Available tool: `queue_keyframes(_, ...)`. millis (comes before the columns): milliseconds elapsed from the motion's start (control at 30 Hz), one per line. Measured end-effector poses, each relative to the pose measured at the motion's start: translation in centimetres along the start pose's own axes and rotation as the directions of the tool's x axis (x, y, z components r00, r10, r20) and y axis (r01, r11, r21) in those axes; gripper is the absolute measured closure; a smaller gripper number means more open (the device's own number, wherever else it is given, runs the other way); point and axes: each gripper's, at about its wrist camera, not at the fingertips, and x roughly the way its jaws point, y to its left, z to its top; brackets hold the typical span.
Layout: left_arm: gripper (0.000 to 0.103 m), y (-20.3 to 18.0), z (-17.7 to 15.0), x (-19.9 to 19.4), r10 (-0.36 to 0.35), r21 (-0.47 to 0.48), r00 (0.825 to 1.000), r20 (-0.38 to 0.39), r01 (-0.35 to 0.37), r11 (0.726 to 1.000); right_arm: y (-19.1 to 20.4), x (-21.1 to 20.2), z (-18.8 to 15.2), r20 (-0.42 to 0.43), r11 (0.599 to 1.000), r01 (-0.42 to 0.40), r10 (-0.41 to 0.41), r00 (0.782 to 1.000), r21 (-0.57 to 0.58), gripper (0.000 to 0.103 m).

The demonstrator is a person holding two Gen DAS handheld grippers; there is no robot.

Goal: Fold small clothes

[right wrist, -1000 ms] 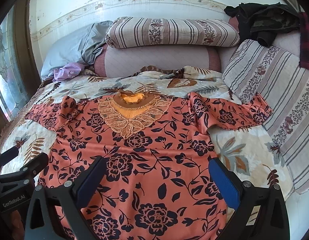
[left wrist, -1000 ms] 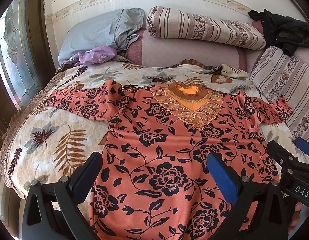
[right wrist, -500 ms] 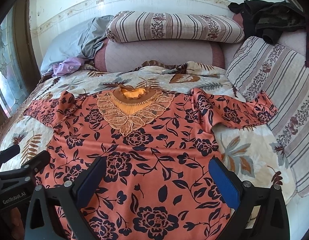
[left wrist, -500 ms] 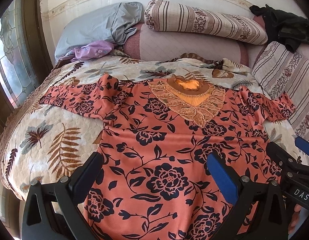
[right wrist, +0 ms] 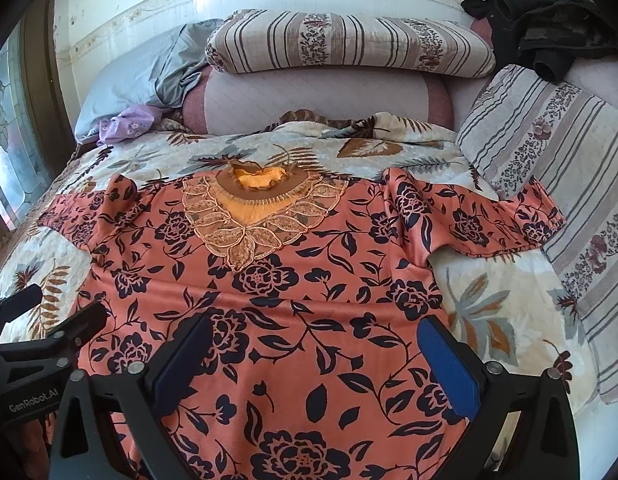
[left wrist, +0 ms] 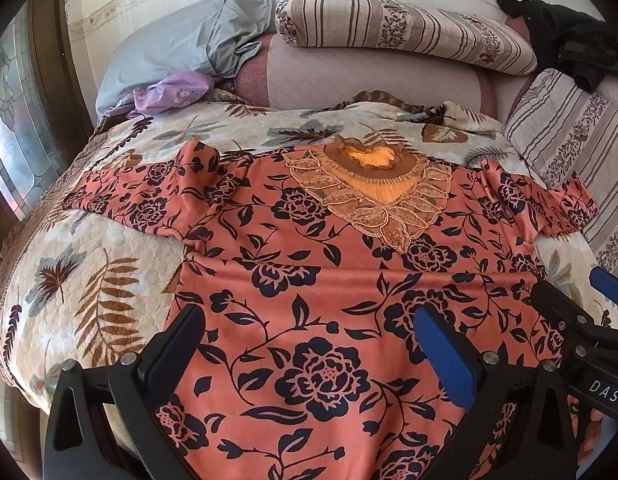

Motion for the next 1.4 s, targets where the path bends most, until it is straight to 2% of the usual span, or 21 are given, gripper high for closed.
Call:
queue_keyframes(100, 0.000, 0.9, 0.0, 1.2, -0.015, -0.006, 1.000, -0.006, 0.015, 1.000, -1.5, 0.1, 0.1, 0.020, 1.000, -0.017, 0.017, 1.000, 0.003, 0.000)
queue_keyframes(167, 0.000, 1.9, 0.2, 2.3, 0.002, -0.016, 1.000, -0.010, -0.002, 1.000, -3.9, 0.0, 0.3, 0.043, 0.999, -0.023, 0.021, 0.999, 0.042, 0.000)
queue_keyframes(233, 0.000, 3.4, 0.5, 3.4, 0.026, -0.035, 1.000, -0.005, -0.027, 0.999, -7.8, -0.1, 0.5, 0.079, 0.990, -0.055, 0.045, 0.996, 0.129, 0.000)
queue_keyframes(300, 0.000, 5.2, 1.1, 4.6, 0.058, -0.069, 0.998, 0.005, -0.058, 0.996, -12.7, 0.3, 0.6, 0.095, 0.963, -0.094, 0.072, 0.993, 0.254, 0.000)
queue_keyframes(400, 0.000, 8.9, 2.3, 5.7, 0.119, -0.167, 0.992, 0.045, -0.110, 0.980, -21.4, 2.4, 0.4, 0.109, 0.877, -0.131, 0.091, 0.990, 0.462, 0.000)
queue_keyframes(467, 0.000, 11.3, 3.0, 6.6, 0.158, -0.237, 0.985, 0.061, -0.140, 0.961, -26.9, 4.4, 0.0, 0.102, 0.801, -0.120, 0.074, 0.992, 0.586, 0.003)
queue_keyframes(500, 0.000, 12.3, 3.1, 7.1, 0.172, -0.264, 0.983, 0.065, -0.149, 0.953, -30.0, 5.7, -0.1, 0.087, 0.758, -0.100, 0.057, 0.995, 0.645, 0.008)
queue_keyframes(567, 0.000, 14.0, 3.1, 8.3, 0.199, -0.298, 0.979, 0.052, -0.175, 0.938, -34.0, 8.1, 0.1, 0.051, 0.703, -0.059, 0.032, 0.998, 0.709, 0.019)
queue_keyframes(633, 0.000, 15.0, 2.5, 9.6, 0.213, -0.319, 0.977, 0.029, -0.193, 0.928, -37.0, 10.8, 0.7, 0.000, 0.673, -0.001, 0.003, 1.000, 0.739, 0.037)
queue_keyframes(667, 0.000, 15.4, 2.2, 10.2, 0.216, -0.332, 0.976, 0.008, -0.201, 0.921, -38.1, 12.2, 1.3, -0.026, 0.667, 0.029, -0.014, 1.000, 0.744, 0.037)
queue_keyframes(733, 0.000, 15.9, 1.8, 10.9, 0.198, -0.371, 0.980, -0.018, -0.190, 0.909, -39.3, 14.1, 2.4, -0.039, 0.662, 0.057, -0.042, 0.998, 0.747, 0.037)
queue_keyframes(800, 0.000, 16.1, 1.9, 10.9, 0.204, -0.389, 0.979, 0.001, -0.187, 0.902, -39.9, 15.8, 3.6, -0.049, 0.669, 0.085, -0.073, 0.996, 0.739, 0.037)
queue_keyframes(867, 0.000, 16.3, 2.1, 10.9, 0.214, -0.401, 0.977, 0.015, -0.190, 0.896, -40.3, 17.8, 4.7, -0.097, 0.672, 0.146, -0.111, 0.989, 0.726, 0.037)
queue_keyframes(933, 0.000, 16.7, 2.0, 11.1, 0.205, -0.424, 0.979, 0.008, -0.182, 0.887, -40.8, 19.5, 5.2, -0.138, 0.659, 0.209, -0.158, 0.978, 0.723, 0.037)
queue_keyframes(1000, 0.000, 17.2, 1.9, 11.6, 0.185, -0.450, 0.983, -0.014, -0.172, 0.876, -41.0, 20.2, 5.5, -0.146, 0.644, 0.241, -0.198, 0.969, 0.726, 0.037)
queue_keyframes(1067, 0.000, 17.7, 1.7, 12.0, 0.169, -0.476, 0.985, -0.034, -0.164, 0.864, -41.2, 20.8, 6.3, -0.184, 0.644, 0.292, -0.231, 0.955, 0.707, 0.057)
queue_keyframes(1100, 0.000, 17.9, 1.7, 12.1, 0.162, -0.488, 0.986, -0.039, -0.160, 0.858, -41.3, 20.9, 6.9, -0.214, 0.647, 0.326, -0.247, 0.945, 0.690, 0.084)
queue_keyframes(1133, 0.000, 18.0, 1.7, 12.0, 0.158, -0.498, 0.987, -0.036, -0.155, 0.853, -41.4, 20.9, 7.5, -0.217, 0.658, 0.318, -0.232, 0.948, 0.683, 0.095)
queue_keyframes(1233, 0.000, 18.2, 2.0, 11.2, 0.166, -0.512, 0.986, -0.006, -0.146, 0.846, -39.5, 18.7, 11.6, -0.155, 0.735, 0.279, -0.233, 0.960, 0.618, 0.095)
queue_keyframes(1300, 0.000, 18.6, 2.1, 10.6, 0.168, -0.529, 0.986, 0.012, -0.136, 0.838, -36.4, 16.0, 15.4, -0.072, 0.798, 0.219, -0.217, 0.973, 0.561, 0.095)
queue_keyframes(1400, 0.000, 19.7, 1.9, 9.5, 0.173, -0.579, 0.984, 0.036, -0.120, 0.806, -28.8, 11.2, 20.8, 0.071, 0.891, 0.088, -0.133, 0.989, 0.445, 0.095)
